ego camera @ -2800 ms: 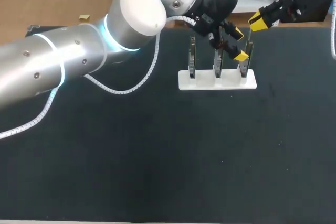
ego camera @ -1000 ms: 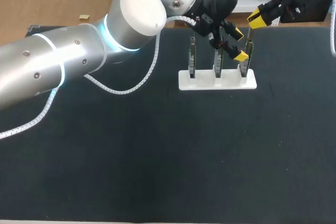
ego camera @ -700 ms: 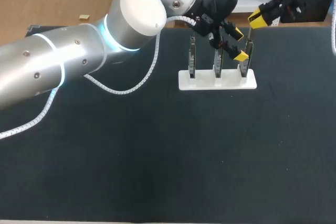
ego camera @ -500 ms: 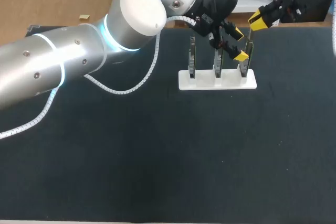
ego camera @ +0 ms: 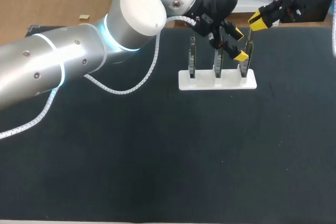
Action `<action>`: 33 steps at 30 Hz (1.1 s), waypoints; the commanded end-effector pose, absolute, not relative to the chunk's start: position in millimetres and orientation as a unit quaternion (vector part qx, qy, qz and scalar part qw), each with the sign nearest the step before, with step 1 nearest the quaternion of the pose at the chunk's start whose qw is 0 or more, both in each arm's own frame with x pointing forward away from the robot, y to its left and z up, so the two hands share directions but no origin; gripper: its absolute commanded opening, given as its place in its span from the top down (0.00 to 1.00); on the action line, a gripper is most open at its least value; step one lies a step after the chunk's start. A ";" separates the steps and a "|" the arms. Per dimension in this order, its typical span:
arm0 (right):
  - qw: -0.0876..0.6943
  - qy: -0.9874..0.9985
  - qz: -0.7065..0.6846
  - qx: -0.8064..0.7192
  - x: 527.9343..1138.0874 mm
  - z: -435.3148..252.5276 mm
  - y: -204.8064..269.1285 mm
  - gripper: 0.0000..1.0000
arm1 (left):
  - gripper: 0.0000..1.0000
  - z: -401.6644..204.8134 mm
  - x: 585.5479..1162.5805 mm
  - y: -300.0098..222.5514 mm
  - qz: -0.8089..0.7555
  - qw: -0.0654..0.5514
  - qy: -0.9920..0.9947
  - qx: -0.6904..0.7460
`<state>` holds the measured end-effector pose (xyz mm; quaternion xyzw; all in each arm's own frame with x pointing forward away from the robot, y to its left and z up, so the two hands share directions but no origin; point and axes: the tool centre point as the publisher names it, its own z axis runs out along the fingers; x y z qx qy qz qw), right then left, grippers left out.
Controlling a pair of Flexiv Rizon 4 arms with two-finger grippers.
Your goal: Pick up the optical module with the left hand, and insert it into the network port with the right hand.
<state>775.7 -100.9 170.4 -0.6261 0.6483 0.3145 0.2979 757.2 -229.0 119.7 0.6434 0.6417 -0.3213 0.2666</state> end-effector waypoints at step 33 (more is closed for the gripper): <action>0.296 0.652 0.311 -0.625 778.0 165.9 -102.1 1.00 | 0.00 120.4 759.1 -230.2 -0.321 0.263 0.642 0.644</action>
